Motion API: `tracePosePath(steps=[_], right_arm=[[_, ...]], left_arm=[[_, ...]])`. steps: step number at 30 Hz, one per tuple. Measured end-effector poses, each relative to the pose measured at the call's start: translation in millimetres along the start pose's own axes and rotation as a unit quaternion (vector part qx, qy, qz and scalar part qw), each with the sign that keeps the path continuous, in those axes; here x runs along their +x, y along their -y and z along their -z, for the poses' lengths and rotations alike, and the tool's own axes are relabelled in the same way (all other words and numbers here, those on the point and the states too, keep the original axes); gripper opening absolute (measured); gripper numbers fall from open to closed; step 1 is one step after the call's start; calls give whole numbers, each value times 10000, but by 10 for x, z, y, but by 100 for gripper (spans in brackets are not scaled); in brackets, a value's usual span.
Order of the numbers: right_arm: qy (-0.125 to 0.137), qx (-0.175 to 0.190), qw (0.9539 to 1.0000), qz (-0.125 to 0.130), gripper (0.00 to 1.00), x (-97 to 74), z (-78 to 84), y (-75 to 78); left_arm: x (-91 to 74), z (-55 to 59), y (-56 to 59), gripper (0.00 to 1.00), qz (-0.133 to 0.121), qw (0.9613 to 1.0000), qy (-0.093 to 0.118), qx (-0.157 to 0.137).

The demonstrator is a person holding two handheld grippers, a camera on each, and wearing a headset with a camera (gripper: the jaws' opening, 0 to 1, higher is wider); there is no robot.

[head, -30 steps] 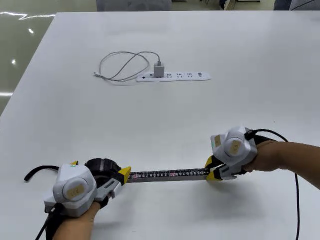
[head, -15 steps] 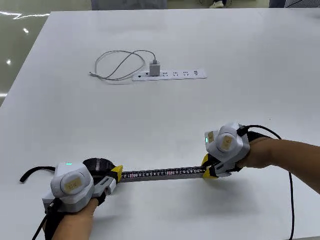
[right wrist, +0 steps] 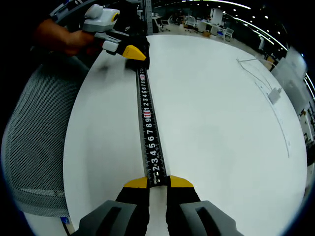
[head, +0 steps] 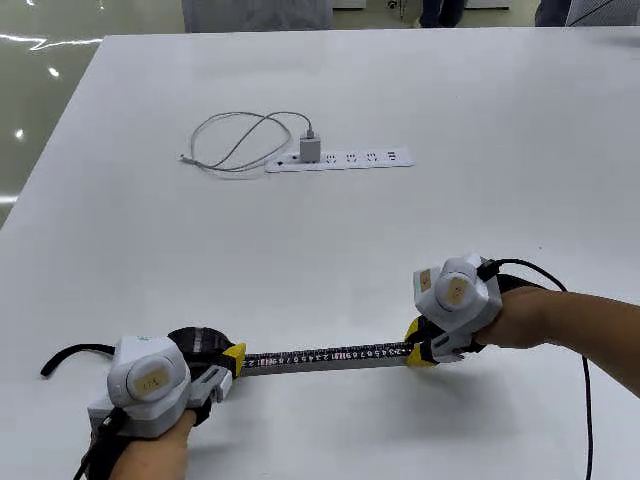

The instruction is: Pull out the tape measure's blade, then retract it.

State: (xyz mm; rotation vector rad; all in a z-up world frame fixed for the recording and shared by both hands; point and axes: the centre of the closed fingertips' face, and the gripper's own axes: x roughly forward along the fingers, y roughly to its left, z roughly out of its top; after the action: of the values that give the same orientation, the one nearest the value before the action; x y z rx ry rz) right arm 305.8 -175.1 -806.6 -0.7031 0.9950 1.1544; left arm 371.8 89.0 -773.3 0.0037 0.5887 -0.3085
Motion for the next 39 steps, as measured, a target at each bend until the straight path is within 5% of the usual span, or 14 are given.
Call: tracePosePath(steps=[39], right_arm=[[-166,-235,9996,-31,9,52,-88,-3]], left_arm=[[16,27,18,62,113,9996,-262,-57]])
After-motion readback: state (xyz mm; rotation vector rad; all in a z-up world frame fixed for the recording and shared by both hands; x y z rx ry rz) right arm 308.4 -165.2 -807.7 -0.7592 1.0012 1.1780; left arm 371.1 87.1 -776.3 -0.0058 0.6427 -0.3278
